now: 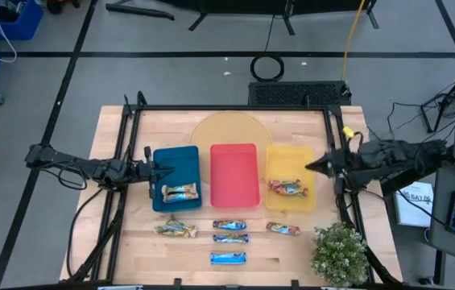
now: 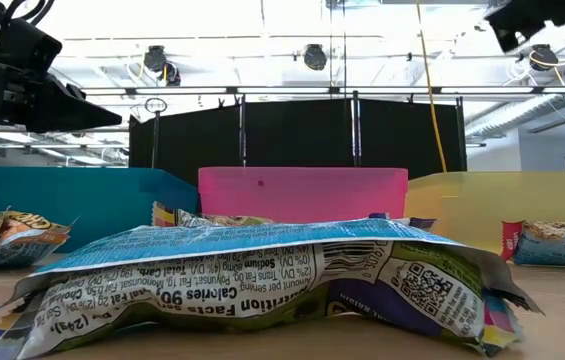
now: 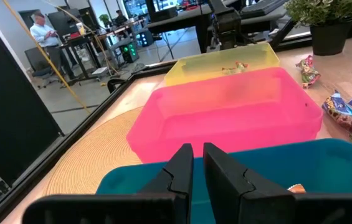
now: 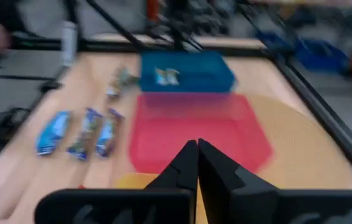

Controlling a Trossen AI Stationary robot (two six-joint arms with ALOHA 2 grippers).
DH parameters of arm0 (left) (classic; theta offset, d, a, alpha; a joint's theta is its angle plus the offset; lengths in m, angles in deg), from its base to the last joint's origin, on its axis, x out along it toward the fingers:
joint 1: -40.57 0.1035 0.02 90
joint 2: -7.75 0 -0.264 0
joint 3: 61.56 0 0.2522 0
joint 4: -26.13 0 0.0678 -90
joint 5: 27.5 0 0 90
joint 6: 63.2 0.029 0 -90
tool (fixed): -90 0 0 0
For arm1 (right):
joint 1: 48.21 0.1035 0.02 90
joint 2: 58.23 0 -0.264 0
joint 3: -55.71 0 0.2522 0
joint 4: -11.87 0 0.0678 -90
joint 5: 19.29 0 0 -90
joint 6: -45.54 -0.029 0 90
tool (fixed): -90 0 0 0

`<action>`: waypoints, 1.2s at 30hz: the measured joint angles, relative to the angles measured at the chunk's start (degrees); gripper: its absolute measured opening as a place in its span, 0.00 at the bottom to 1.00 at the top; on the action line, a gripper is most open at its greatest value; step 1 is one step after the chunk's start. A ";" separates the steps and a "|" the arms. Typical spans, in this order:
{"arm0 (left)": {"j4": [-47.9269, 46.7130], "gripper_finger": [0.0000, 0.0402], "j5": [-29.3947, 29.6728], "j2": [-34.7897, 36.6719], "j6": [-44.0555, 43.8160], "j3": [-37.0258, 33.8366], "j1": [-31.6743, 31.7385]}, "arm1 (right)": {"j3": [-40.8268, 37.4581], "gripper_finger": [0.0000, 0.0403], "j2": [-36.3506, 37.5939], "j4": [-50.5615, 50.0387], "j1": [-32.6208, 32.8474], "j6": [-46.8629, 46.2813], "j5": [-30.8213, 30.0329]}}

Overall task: Pick and place Granola Bars by type
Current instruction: Put the bottom green granola bar into the blue bin

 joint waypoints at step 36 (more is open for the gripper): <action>0.51 0.12 1.87 -0.01 3.37 -0.02 -0.02 | -30.86 0.00 15.57 34.97 -10.77 13.70 7.16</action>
